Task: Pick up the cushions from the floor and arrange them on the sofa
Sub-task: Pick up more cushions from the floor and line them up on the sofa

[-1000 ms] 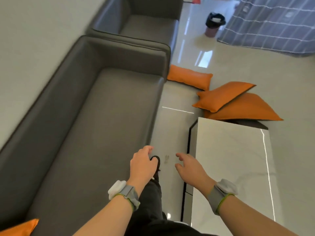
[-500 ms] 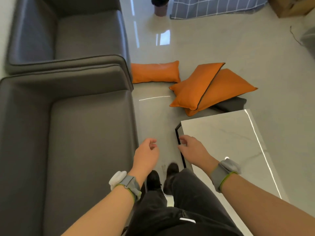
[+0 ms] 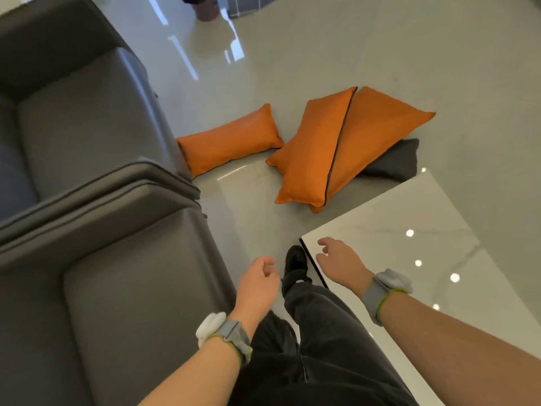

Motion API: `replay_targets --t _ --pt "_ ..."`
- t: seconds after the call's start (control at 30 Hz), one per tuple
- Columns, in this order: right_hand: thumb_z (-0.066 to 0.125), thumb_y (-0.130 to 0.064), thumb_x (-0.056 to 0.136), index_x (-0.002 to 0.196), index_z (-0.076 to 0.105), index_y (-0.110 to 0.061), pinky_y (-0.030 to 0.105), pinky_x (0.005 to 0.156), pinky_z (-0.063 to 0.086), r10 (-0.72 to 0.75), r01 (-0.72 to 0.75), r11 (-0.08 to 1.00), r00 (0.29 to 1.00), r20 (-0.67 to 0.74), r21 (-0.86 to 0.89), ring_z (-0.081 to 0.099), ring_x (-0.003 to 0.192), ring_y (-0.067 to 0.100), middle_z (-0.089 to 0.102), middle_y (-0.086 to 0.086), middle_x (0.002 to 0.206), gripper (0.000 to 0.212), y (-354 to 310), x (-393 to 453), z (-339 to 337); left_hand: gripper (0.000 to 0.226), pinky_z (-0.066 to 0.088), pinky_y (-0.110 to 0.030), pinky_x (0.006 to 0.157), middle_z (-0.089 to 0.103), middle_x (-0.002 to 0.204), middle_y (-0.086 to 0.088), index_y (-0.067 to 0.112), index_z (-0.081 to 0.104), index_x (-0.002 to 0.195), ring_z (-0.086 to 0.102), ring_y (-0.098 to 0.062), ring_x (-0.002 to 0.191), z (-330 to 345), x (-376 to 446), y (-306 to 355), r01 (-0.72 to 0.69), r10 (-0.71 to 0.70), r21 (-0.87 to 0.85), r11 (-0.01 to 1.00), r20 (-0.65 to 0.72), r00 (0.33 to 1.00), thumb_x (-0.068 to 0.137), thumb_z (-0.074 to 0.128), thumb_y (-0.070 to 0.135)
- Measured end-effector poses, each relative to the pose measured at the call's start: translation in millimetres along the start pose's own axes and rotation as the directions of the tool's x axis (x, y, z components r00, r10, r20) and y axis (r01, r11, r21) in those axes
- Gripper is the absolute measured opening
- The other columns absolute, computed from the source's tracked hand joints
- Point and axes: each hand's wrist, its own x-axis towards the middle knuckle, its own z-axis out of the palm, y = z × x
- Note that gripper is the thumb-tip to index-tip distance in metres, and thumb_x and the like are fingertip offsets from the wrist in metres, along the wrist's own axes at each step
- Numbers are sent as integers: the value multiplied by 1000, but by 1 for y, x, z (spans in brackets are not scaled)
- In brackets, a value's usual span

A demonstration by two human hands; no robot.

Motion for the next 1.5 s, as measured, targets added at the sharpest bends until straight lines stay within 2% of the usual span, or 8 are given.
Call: replay_targets --t 0.17,0.57,0.7,0.83,0.9,1.03,1.17,1.5 --pt "51 -25 99 149 47 -14 41 109 44 46 -49 997 998 48 67 53 131 35 56 17 144 51 5 59 -16 26 42 -14 66 67 105 6 24 61 127 61 -7 84 7 54 30 16 -20 78 997 44 999 104 51 20" --pt "47 -23 99 147 49 -14 37 108 41 367 -373 892 927 73 256 53 132 34 52 14 148 49 52 171 5 26 45 -22 64 67 106 1 31 62 123 63 -13 84 40 216 17 118 -218 332 936 281 935 101 52 19" --pt "48 -22 100 144 54 -16 37 112 39 424 -437 844 899 112 311 52 134 30 56 8 146 45 66 220 13 23 54 -32 83 68 116 -4 23 68 120 65 -23 104 59 296 15 143 -271 374 916 318 909 99 58 25" --pt "49 -21 100 141 58 -17 40 115 41 424 -409 837 905 43 364 54 133 29 59 7 143 42 71 299 28 40 48 -39 91 68 106 -5 18 67 95 61 -23 97 104 394 29 244 -308 226 943 321 896 98 57 56" --pt "50 -22 100 142 56 -19 41 111 44 442 -384 822 896 -46 421 56 128 26 62 5 136 42 75 346 31 65 51 -43 100 68 126 -11 16 66 116 64 -25 106 139 436 42 385 -384 81 919 402 831 92 52 74" --pt "54 -34 98 146 48 -23 32 95 50 563 -351 685 811 -157 639 61 111 14 59 -17 105 50 78 415 31 115 27 -46 126 44 161 -15 18 18 164 37 -30 152 185 478 48 718 -402 -375 587 635 660 80 52 88" --pt "53 -51 93 148 45 -26 43 102 52 704 -369 483 703 -101 794 61 117 19 61 -5 126 61 87 467 43 112 23 -46 126 56 150 -9 15 35 158 44 -25 147 193 515 31 800 -347 -433 415 738 579 75 62 86" --pt "70 -80 70 163 11 -33 61 121 24 590 -531 201 736 331 823 29 152 33 28 2 167 120 80 534 105 62 45 -54 115 67 141 -11 21 52 150 64 -33 130 102 622 -18 645 -257 -602 471 606 753 97 62 52"
